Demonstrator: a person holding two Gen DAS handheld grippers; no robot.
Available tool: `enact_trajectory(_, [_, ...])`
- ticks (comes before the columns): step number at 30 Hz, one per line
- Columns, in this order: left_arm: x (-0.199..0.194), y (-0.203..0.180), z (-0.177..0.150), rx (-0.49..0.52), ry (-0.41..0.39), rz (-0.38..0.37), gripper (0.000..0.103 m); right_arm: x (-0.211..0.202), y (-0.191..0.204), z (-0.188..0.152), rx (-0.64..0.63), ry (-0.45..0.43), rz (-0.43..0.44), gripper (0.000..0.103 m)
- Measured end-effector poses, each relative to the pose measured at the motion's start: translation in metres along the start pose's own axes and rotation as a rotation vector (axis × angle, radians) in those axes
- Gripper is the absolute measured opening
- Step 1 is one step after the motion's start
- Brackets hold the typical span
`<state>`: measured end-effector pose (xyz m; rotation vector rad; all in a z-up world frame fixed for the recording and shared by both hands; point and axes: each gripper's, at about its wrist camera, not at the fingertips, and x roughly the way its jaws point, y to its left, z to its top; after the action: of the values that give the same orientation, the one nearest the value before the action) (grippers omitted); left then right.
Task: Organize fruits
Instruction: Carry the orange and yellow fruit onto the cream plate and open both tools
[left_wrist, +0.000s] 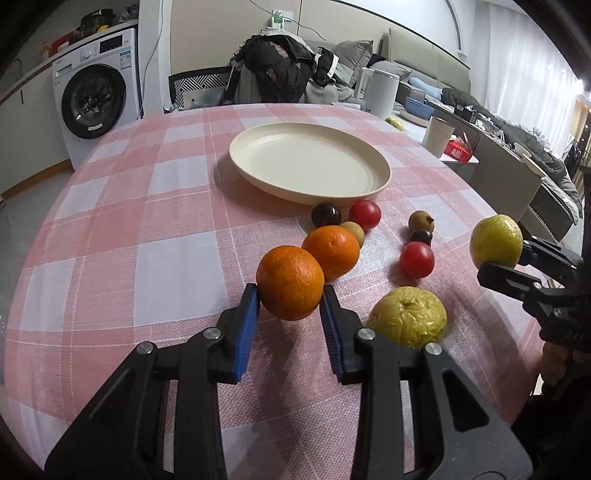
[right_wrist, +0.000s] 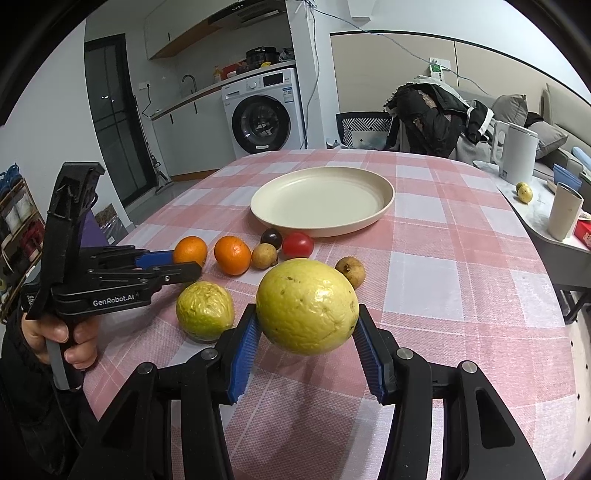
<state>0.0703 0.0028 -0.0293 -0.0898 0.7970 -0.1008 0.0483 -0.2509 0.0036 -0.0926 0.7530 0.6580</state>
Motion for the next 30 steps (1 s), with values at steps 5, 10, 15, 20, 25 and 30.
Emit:
enact_trajectory(5, [-0.011, -0.002, 0.004, 0.009, -0.047, -0.009, 0.030, 0.001, -0.002, 0.004, 0.006, -0.006, 0.000, 0.051])
enact_trajectory(10, [-0.018, -0.007, 0.009, 0.023, -0.075, -0.005, 0.030, 0.001, -0.002, 0.015, 0.011, -0.026, 0.010, 0.051])
enact_trajectory(15, [-0.018, -0.007, 0.019, 0.017, -0.092, -0.006, 0.030, 0.004, -0.001, 0.030, 0.008, -0.044, 0.017, 0.051])
enact_trajectory(20, [-0.015, -0.007, 0.029, 0.014, -0.104, -0.006, 0.030, 0.009, -0.004, 0.044, 0.021, -0.055, 0.032, 0.051])
enact_trajectory(25, [-0.009, -0.007, 0.041, 0.012, -0.114, -0.008, 0.030, 0.018, -0.012, 0.056, 0.045, -0.052, 0.046, 0.051])
enact_trajectory(30, [0.006, -0.009, 0.053, 0.017, -0.110, -0.001, 0.030, 0.035, -0.022, 0.070, 0.062, -0.029, 0.040, 0.051])
